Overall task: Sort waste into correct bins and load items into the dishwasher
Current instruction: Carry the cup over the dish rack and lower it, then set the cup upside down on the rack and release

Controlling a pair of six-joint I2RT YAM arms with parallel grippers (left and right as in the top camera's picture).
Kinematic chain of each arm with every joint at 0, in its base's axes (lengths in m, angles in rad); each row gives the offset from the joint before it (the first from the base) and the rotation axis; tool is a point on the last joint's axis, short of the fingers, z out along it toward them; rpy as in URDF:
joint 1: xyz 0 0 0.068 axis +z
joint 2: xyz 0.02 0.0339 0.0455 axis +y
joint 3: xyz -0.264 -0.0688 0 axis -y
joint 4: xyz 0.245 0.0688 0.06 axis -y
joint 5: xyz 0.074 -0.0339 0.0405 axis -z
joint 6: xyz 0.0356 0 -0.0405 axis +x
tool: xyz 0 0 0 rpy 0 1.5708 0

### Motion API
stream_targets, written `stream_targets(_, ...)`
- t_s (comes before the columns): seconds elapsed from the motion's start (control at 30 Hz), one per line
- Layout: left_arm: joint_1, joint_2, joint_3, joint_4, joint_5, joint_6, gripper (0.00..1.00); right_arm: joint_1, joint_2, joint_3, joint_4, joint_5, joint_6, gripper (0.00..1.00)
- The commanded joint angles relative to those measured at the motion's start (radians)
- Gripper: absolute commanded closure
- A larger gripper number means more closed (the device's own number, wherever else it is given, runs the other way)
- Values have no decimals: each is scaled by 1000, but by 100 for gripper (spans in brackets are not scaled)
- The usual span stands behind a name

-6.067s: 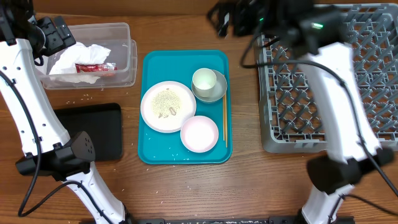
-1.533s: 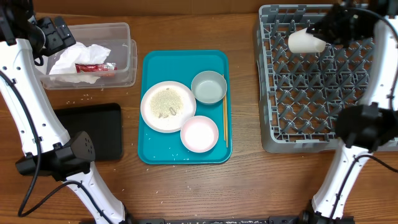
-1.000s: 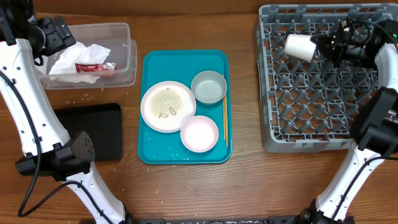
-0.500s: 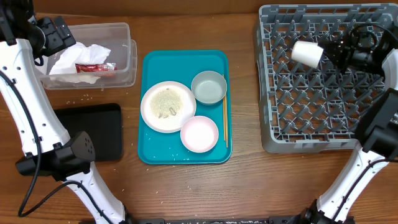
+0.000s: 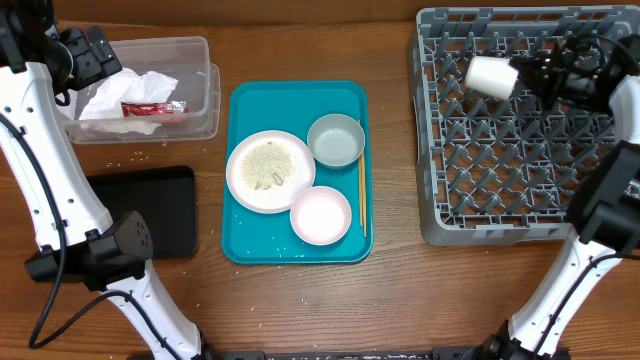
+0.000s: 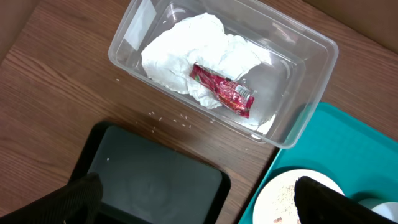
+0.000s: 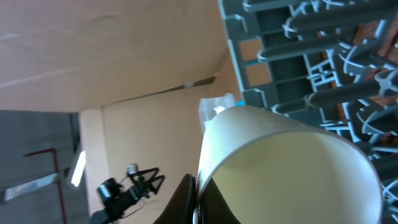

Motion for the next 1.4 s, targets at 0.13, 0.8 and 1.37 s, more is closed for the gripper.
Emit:
stream_targets(0.13,4,-8,-2,1,-5,22,0,16,-14,8,-64,192,27,92)
stream_targets(0.8,4,-8,-2,1,-5,22,0,-104,-58,349,-423,599,24,77)
stream_targets(1.37,4,-8,-2,0,-5,22,0,325,-61,441,-513,1361,94,93)
